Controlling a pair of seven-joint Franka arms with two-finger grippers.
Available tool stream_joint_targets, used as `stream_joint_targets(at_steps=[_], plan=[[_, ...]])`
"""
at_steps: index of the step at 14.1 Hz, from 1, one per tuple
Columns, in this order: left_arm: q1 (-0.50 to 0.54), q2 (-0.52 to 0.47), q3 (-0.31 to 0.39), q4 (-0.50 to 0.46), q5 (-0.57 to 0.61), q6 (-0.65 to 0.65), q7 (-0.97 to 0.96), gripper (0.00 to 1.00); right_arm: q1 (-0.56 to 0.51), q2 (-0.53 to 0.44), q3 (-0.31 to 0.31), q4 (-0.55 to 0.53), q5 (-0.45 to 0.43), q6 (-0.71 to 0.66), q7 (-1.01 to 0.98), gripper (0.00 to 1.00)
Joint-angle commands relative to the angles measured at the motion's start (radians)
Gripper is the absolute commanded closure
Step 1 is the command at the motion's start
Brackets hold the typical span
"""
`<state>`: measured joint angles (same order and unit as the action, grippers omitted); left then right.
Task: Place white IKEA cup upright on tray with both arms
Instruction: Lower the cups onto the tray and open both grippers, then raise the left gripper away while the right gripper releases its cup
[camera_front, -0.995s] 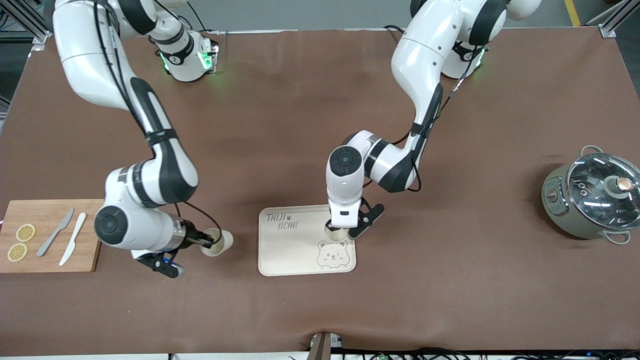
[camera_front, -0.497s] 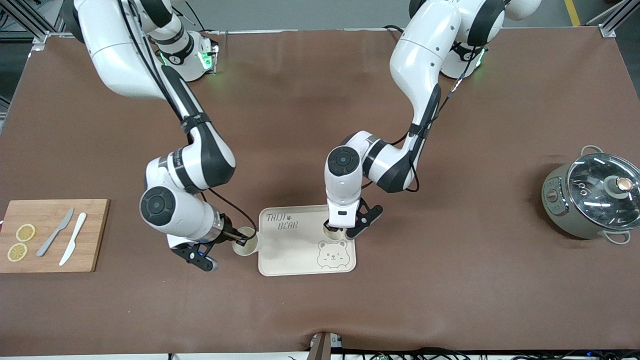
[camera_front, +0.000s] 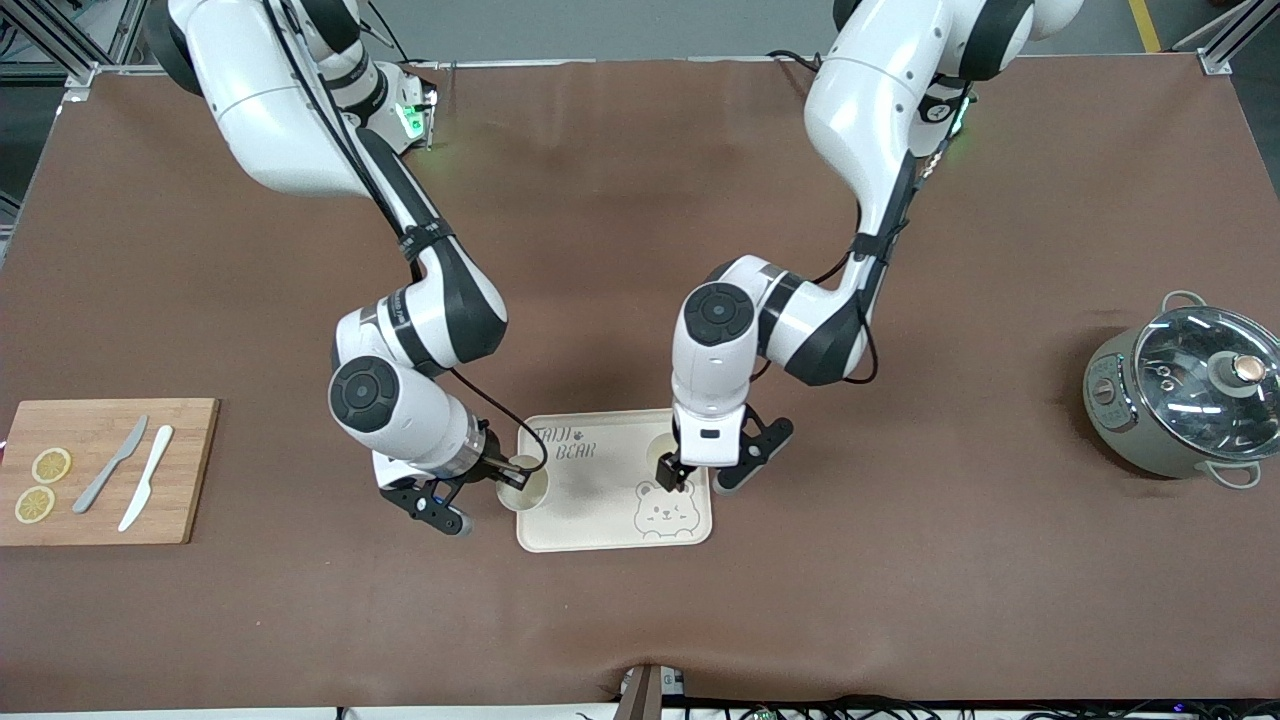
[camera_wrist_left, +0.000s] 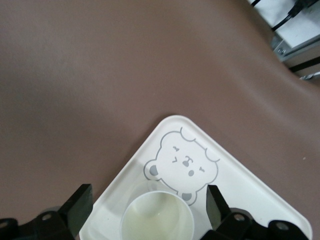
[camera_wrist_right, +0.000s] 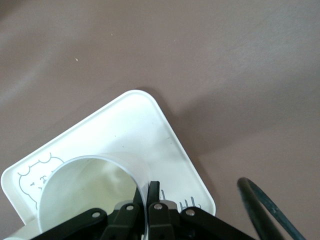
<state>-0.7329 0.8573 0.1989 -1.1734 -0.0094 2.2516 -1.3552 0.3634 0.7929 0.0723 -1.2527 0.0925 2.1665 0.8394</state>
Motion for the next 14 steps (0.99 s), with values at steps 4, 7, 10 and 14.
stream_joint_targets(at_steps=[4, 7, 10, 14], plan=[[0.050, -0.127, -0.003, -0.035, 0.011, -0.148, 0.131, 0.00, 0.019, 0.038, -0.012, -0.013, -0.082, 0.030, 0.030, 1.00], [0.101, -0.196, -0.007, -0.046, 0.009, -0.252, 0.270, 0.00, 0.017, 0.058, -0.012, -0.014, -0.082, 0.044, 0.030, 1.00], [0.150, -0.283, -0.010, -0.113, 0.009, -0.294, 0.393, 0.00, 0.020, 0.077, -0.012, -0.014, -0.079, 0.078, 0.032, 1.00], [0.210, -0.401, -0.013, -0.233, 0.009, -0.293, 0.531, 0.00, 0.031, 0.089, -0.012, -0.016, -0.079, 0.098, 0.055, 1.00]])
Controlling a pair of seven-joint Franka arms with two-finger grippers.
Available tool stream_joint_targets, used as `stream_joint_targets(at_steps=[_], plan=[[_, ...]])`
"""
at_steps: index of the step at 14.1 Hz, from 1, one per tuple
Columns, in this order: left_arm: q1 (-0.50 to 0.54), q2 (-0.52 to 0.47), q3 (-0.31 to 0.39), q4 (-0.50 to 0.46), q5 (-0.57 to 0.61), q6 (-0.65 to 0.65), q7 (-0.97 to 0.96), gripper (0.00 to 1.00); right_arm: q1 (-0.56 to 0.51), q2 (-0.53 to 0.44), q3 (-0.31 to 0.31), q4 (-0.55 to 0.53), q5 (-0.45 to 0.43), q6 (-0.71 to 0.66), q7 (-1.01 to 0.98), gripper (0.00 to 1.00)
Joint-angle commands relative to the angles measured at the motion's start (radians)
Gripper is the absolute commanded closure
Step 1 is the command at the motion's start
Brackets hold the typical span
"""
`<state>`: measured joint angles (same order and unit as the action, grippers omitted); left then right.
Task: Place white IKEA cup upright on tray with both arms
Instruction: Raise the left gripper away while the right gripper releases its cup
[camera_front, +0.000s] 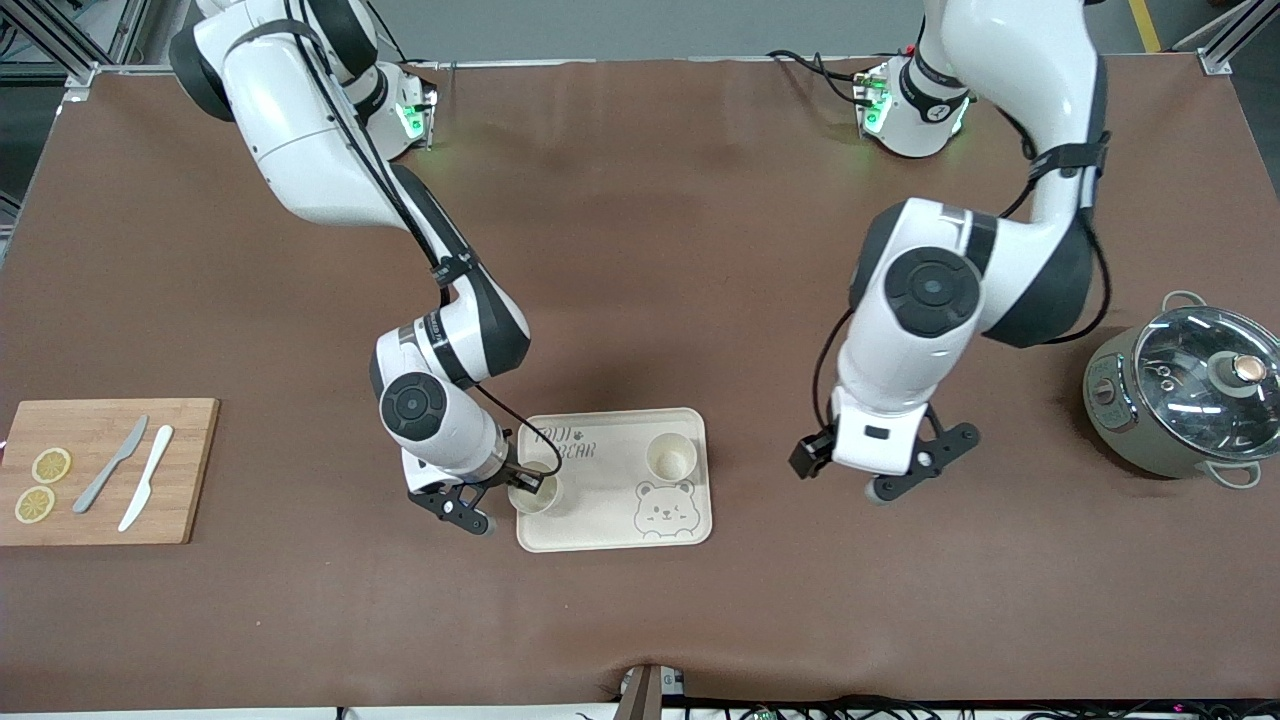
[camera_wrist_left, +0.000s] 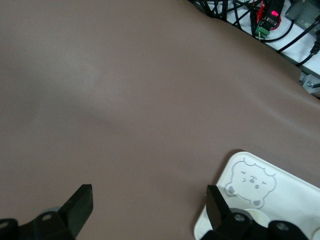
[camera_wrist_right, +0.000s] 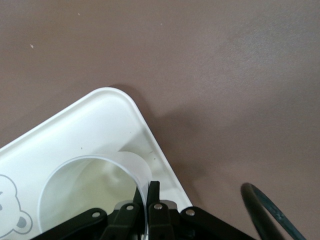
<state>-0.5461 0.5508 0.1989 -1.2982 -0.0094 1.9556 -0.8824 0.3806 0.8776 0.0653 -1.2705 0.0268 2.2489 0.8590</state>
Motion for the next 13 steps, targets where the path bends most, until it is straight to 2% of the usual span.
stream_joint_targets(at_steps=[1, 2, 3, 4, 5, 7, 11, 13], plan=[[0.037, -0.124, -0.013, -0.134, 0.008, 0.002, 0.098, 0.00, 0.014, 0.006, -0.005, 0.002, -0.013, 0.015, 0.035, 1.00], [0.058, -0.156, -0.015, -0.163, 0.006, 0.002, 0.143, 0.00, 0.011, 0.006, -0.005, 0.002, -0.013, 0.015, 0.035, 1.00], [0.073, -0.188, -0.015, -0.196, 0.006, -0.001, 0.187, 0.00, 0.011, 0.006, -0.005, 0.002, -0.012, 0.015, 0.035, 0.78], [0.092, -0.219, -0.015, -0.226, 0.006, -0.004, 0.228, 0.00, 0.011, 0.007, -0.004, 0.002, -0.005, 0.014, 0.035, 0.32], [0.109, -0.248, -0.015, -0.252, 0.006, -0.006, 0.273, 0.00, 0.004, 0.006, -0.004, 0.002, -0.004, 0.014, 0.035, 0.00], [0.150, -0.293, -0.015, -0.291, 0.006, -0.012, 0.359, 0.00, -0.003, 0.001, -0.004, 0.003, -0.002, 0.012, 0.025, 0.00], [0.224, -0.331, -0.013, -0.293, -0.020, -0.070, 0.532, 0.00, -0.023, -0.022, -0.004, 0.010, -0.005, -0.015, 0.015, 0.00], [0.267, -0.353, -0.013, -0.288, -0.029, -0.107, 0.629, 0.00, -0.031, -0.044, -0.001, 0.013, -0.007, -0.072, 0.006, 0.00]])
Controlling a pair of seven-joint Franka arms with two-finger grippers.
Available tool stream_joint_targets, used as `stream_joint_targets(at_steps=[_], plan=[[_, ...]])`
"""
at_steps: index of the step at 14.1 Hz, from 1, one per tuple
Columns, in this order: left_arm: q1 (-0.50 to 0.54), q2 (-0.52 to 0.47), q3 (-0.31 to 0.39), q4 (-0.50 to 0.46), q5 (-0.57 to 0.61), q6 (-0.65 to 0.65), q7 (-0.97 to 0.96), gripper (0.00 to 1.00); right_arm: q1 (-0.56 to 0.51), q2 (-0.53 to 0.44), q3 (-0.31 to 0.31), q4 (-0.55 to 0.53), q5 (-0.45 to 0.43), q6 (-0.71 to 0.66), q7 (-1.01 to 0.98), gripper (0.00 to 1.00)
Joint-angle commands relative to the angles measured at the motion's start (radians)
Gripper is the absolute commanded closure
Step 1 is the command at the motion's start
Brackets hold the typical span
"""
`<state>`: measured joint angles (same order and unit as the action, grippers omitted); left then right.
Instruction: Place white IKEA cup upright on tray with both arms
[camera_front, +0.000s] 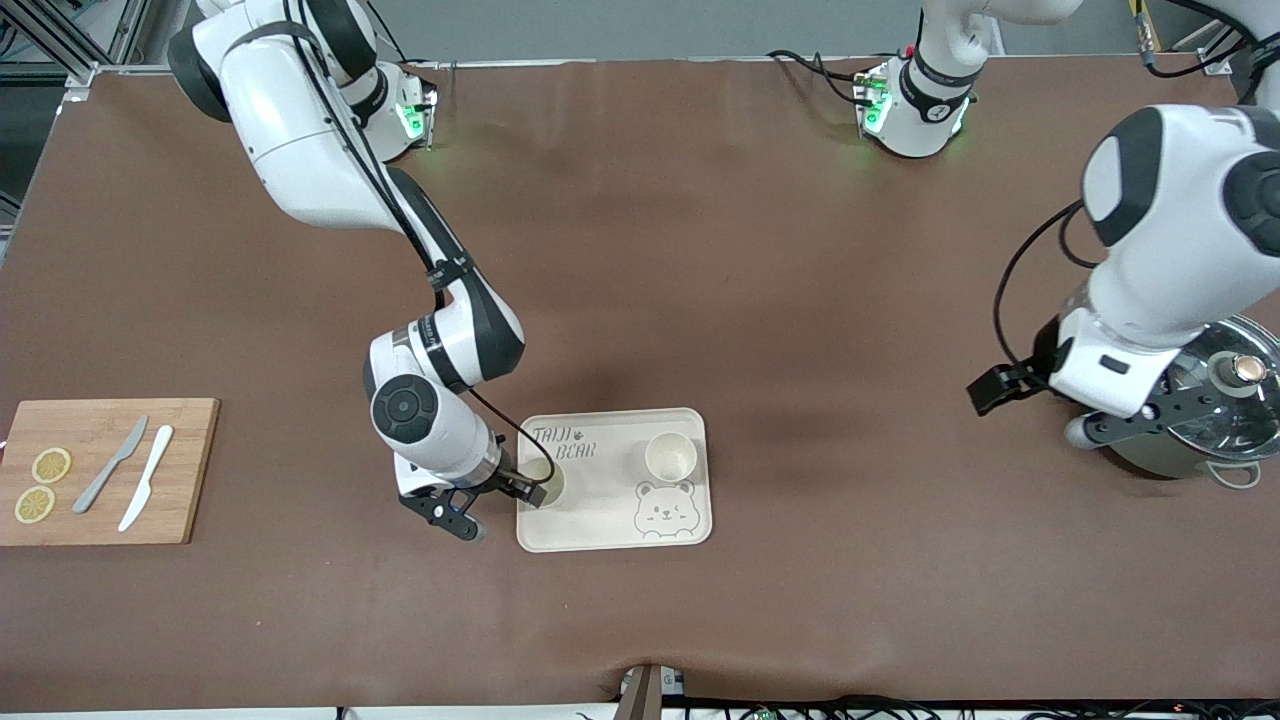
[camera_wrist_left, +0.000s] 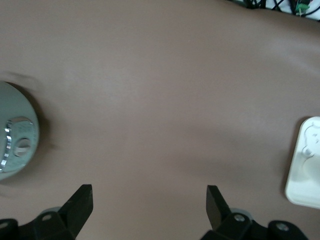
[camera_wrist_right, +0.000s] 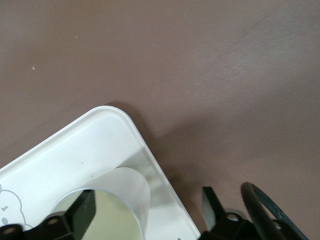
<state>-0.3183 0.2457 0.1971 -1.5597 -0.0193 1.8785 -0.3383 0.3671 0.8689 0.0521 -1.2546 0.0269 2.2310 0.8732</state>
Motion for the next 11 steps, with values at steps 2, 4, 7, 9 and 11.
stream_joint_targets(at_steps=[2, 4, 7, 9, 11], plan=[[0.067, -0.069, -0.012, -0.026, -0.019, -0.051, 0.149, 0.00, -0.020, -0.095, 0.014, -0.003, 0.002, -0.147, -0.057, 0.00], [0.077, -0.085, -0.007, -0.019, -0.019, -0.085, 0.208, 0.00, -0.031, -0.175, 0.020, -0.005, 0.005, -0.261, -0.077, 0.00], [0.097, -0.123, -0.004, -0.016, -0.017, -0.124, 0.278, 0.00, -0.033, -0.315, 0.018, -0.011, 0.074, -0.440, -0.106, 0.00], [0.099, -0.140, -0.001, 0.013, -0.017, -0.147, 0.280, 0.00, -0.039, -0.417, 0.017, -0.017, 0.079, -0.560, -0.137, 0.00], [0.100, -0.129, -0.001, 0.085, -0.016, -0.197, 0.279, 0.00, -0.042, -0.551, 0.015, -0.087, 0.079, -0.637, -0.167, 0.00]])
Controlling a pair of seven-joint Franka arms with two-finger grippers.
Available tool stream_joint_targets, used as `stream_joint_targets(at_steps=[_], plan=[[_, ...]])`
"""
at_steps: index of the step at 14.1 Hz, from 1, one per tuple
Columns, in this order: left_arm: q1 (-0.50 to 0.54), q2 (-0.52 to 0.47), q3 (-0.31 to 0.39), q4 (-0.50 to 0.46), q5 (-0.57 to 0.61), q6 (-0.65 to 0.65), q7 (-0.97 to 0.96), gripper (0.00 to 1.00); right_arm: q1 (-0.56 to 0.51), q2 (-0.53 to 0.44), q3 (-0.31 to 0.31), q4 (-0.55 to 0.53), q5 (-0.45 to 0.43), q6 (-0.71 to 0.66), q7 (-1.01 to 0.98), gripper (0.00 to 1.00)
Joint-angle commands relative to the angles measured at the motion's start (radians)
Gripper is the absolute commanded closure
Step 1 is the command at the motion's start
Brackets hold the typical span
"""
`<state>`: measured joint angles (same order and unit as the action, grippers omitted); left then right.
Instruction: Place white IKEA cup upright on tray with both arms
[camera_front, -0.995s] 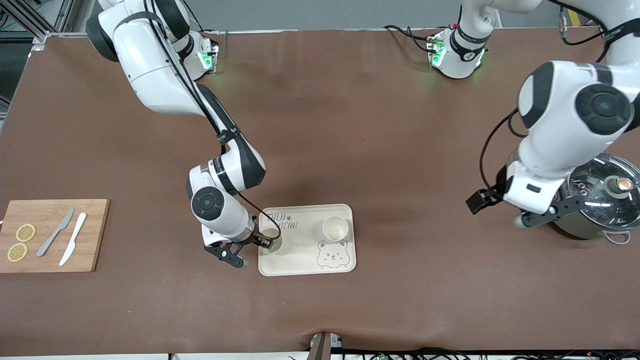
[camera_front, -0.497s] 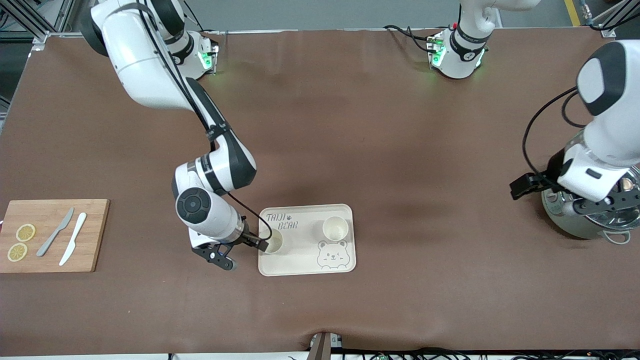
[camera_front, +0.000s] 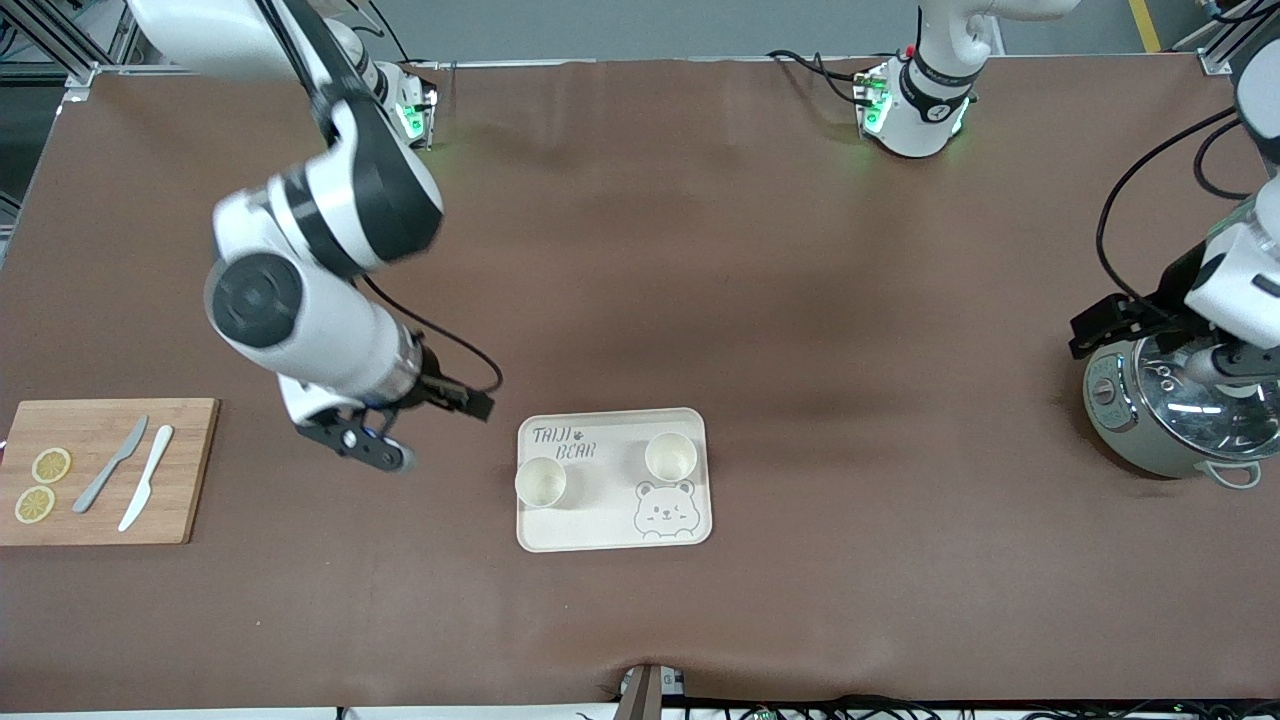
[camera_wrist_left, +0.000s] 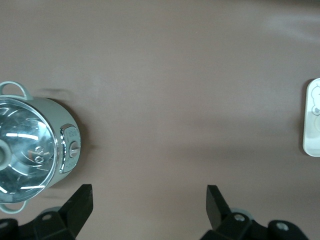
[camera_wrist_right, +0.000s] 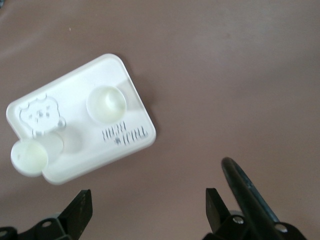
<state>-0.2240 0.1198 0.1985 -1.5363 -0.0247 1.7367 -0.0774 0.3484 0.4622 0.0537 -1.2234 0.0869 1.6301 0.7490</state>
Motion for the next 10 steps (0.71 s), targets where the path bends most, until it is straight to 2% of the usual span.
stream_joint_targets(at_steps=[1, 3, 5, 7, 10], plan=[[0.008, 0.003, -0.002, 0.083, -0.011, -0.072, 0.018, 0.00, -0.029, -0.231, 0.012, -0.192, 0.017, -0.047, -0.075, 0.00], [0.006, 0.004, -0.002, 0.100, -0.011, -0.074, 0.018, 0.00, -0.039, -0.449, 0.006, -0.391, 0.014, -0.032, -0.167, 0.00], [0.006, 0.004, -0.002, 0.131, -0.011, -0.077, 0.018, 0.00, -0.104, -0.584, 0.006, -0.482, 0.008, -0.059, -0.259, 0.00], [0.008, 0.003, -0.002, 0.148, -0.009, -0.100, 0.016, 0.00, -0.228, -0.629, 0.005, -0.484, 0.008, -0.136, -0.405, 0.00], [0.009, 0.004, -0.001, 0.151, -0.007, -0.101, 0.016, 0.00, -0.421, -0.649, 0.003, -0.484, -0.010, -0.158, -0.664, 0.00]])
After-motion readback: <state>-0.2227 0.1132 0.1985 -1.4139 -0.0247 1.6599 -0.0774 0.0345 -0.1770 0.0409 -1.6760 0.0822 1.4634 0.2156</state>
